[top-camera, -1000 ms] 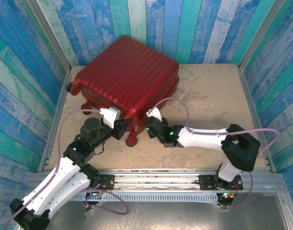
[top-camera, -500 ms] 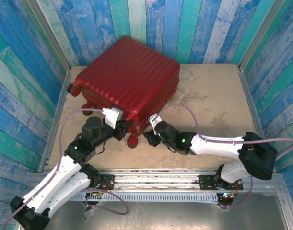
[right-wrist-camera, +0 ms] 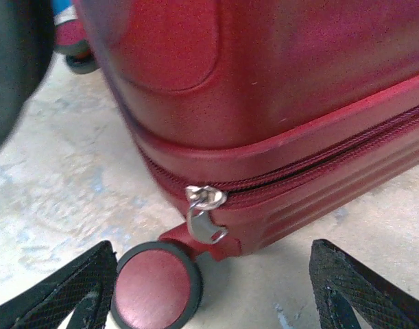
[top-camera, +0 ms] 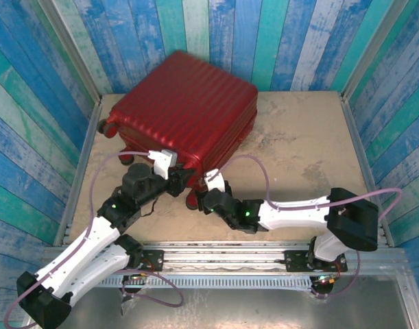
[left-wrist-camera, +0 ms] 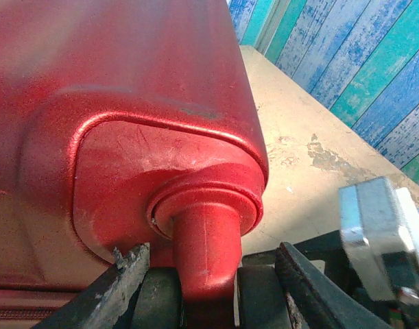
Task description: Pack the luggage
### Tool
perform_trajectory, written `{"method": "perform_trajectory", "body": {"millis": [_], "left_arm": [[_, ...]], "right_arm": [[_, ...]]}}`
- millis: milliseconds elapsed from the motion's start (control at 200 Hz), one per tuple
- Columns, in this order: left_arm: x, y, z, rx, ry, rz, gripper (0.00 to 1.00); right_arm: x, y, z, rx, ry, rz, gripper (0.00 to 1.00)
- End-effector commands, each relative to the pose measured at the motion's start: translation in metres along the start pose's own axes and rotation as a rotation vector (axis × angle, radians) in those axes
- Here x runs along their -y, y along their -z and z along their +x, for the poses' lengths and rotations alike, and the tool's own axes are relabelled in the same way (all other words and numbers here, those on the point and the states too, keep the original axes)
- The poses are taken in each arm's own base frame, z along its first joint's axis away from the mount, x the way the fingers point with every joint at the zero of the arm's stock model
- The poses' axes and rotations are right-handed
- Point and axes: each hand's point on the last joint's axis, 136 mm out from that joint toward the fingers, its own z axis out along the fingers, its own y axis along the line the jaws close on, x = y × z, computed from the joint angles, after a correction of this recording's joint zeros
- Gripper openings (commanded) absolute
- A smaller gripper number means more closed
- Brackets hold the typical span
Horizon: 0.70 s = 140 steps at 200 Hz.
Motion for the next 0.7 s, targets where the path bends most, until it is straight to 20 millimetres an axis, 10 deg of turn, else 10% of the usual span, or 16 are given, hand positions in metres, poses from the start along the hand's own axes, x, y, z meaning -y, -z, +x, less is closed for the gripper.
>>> {"method": "perform_trajectory", "body": {"millis": [0, 240, 411, 696], "left_arm": [[0.034, 0.024, -0.077, 0.265, -0.064, 0.112, 0.0], [0.034, 0.024, -0.074, 0.262, -0.064, 0.116, 0.0], [0.034, 0.023, -0.073, 0.256, -0.069, 0.118, 0.0], [0.034, 0.025, -0.07, 0.242, -0.095, 0.11, 0.0]], "right_arm": [[0.011, -0.006, -0.01, 0.036, -0.029, 0.121, 0.74], [0.026, -0.015, -0.01, 0.041, -0.038, 0.214, 0.68], [0.031, -0.025, -0.005, 0.024, -0.013, 0.235, 0.33], [0.034, -0.03, -0.007, 0.024, 0.064, 0.145, 0.15]]}}
